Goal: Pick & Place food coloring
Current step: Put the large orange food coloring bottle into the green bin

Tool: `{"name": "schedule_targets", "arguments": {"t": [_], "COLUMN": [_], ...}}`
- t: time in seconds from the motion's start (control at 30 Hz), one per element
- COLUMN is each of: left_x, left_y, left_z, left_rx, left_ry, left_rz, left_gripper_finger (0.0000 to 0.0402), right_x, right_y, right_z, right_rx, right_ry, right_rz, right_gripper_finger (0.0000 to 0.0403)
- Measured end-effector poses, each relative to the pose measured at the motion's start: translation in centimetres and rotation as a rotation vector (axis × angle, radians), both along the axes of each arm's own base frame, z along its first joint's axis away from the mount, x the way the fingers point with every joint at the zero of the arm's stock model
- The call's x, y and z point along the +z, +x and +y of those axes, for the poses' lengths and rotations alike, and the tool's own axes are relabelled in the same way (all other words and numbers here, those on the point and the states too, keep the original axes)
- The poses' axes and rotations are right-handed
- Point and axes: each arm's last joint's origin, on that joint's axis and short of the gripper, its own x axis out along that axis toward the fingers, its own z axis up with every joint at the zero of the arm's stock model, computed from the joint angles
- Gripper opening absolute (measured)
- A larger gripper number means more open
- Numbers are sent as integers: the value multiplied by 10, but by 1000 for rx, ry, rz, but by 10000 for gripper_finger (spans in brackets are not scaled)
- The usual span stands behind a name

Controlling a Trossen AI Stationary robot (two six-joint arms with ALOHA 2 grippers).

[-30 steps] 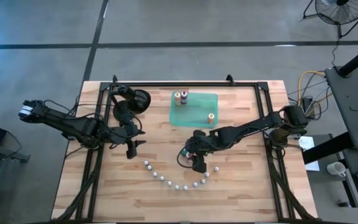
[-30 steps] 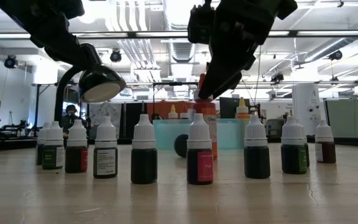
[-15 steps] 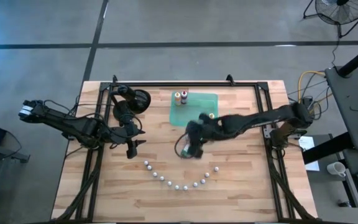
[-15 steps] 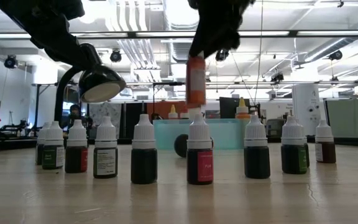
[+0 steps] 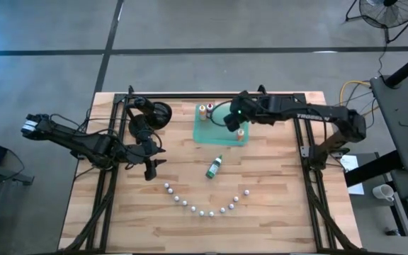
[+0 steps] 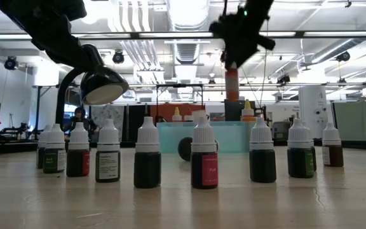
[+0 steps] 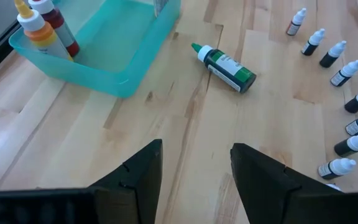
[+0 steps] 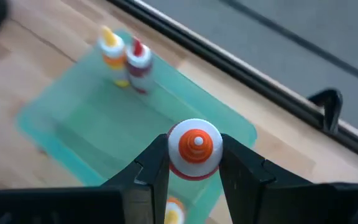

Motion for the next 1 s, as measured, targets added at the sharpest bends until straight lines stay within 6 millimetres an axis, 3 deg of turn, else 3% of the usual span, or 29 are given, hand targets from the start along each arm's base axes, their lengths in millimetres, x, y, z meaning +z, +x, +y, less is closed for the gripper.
{"name": "schedule_targets", "arguments": {"t": [0.2,0.43,0.87,1.0], "left_x": [-1,0,3,4], "left_y": [1,3,3,3], "left_z": [5,24,57,63], "left_rx": [72,213,400,431], "left_ry": [-55,-40,-33,-35], "left_rz": [-11,-23,-48,-57], "left_gripper_finger": [163,163,163,163], "right_x": [-31,-68,-101,-106], "right_y": [-11,-24,-42,-43], "right_z": [-36,-68,-83,-84], "right_rx": [-35,-39,-9,3], "right_ry": [54,91,118,112], "right_rz": [15,-54,-49,-32], "right_gripper_finger": [103,103,103,124]}}
